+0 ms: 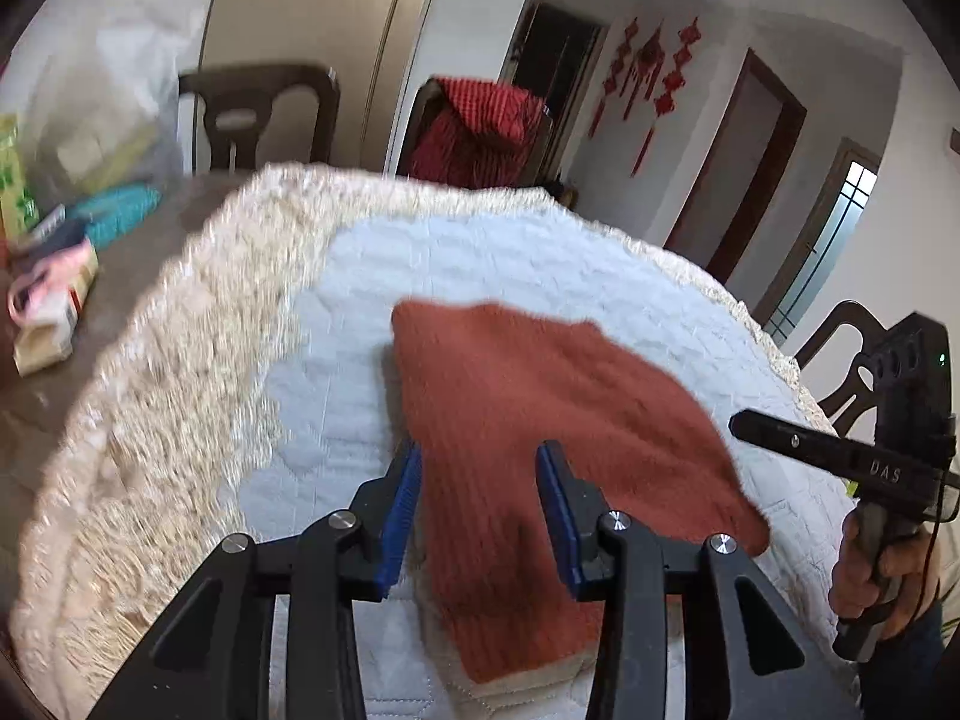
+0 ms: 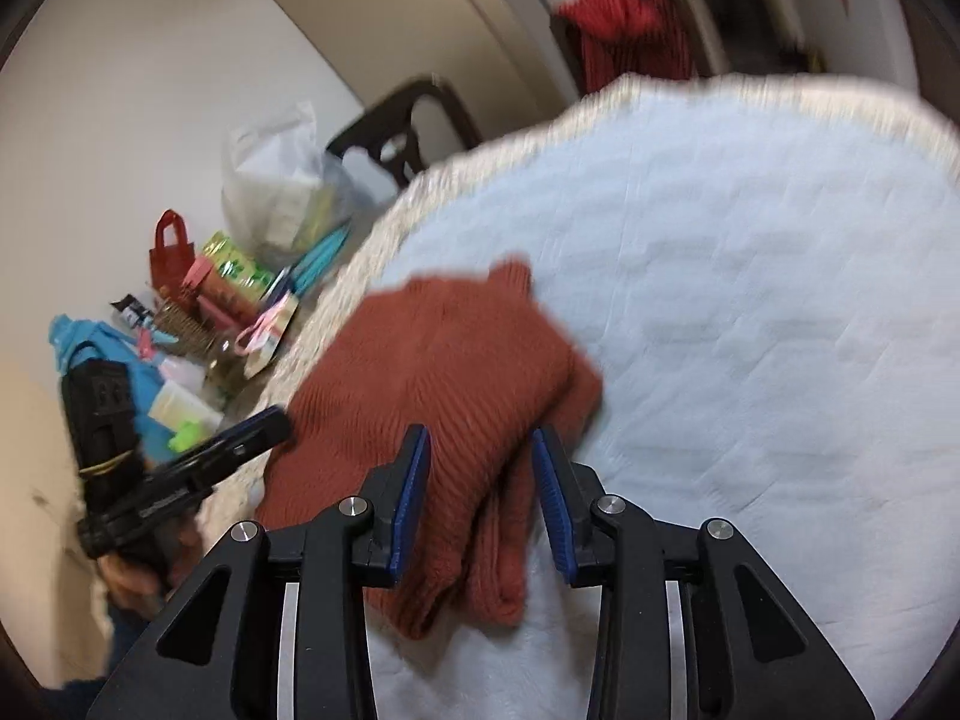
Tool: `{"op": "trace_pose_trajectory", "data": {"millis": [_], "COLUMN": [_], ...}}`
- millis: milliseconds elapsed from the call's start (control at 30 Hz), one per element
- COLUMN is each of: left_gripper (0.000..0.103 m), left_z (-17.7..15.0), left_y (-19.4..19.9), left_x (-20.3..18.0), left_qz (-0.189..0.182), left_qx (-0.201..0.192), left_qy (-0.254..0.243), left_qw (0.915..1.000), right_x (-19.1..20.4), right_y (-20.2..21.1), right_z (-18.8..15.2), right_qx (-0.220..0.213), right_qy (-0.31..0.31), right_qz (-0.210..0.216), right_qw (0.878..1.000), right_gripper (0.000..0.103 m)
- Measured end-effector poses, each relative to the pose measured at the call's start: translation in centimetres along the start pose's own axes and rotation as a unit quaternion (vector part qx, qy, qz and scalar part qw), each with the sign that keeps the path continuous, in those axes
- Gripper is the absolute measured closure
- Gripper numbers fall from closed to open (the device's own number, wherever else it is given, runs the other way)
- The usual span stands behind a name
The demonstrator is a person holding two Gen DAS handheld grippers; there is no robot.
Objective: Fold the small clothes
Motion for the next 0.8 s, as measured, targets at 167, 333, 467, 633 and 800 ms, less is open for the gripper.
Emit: {"op": "trace_pose_trajectory", "data": {"millis": [167, 333, 467, 633, 800], "left_gripper": [0.060, 0.060, 0.060, 0.062, 0.062], "left_z": [1.0, 1.0, -0.2, -3.3, -5.2], "left_y": [-3.0, -3.9, -0.9, 1.5, -0.2], "left_x": [-1.5, -1.4, -1.9, -1.9, -2.2], "left_qz": [0.003, 0.020, 0.019, 0.019, 0.042], "left_qx": [0.027, 0.029, 0.008, 0.013, 0.040], "left_qy": [-0.019, -0.021, -0.022, -0.009, -0.010], "left_qw": [0.9994, 0.9992, 0.9996, 0.9997, 0.9983], "right_x": [1.2, -0.7, 0.4, 3.2, 2.9], "right_y": [-1.7, -5.2, -2.6, 0.8, -1.8], "right_z": [2.1, 1.6, 1.1, -1.8, -3.8], "right_qx": [0.001, 0.041, 0.031, 0.024, 0.064], "right_qy": [0.028, 0.030, 0.047, 0.101, 0.118], "right_qz": [-0.020, -0.047, -0.063, -0.046, -0.080], "right_qw": [0.999, 0.998, 0.996, 0.993, 0.988], "right_gripper": [0.080, 0.084, 0.085, 0.085, 0.084]}}
Point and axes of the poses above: each gripper's, at about its wrist camera, not at the fingertips, and y roughly against the way its jaws point, x to its left, z to its top, the point moved 4 cm from there along -y, roughly the way its jaws point, and after that the axes turned 5 degrees about x, right-handed, at the moved point
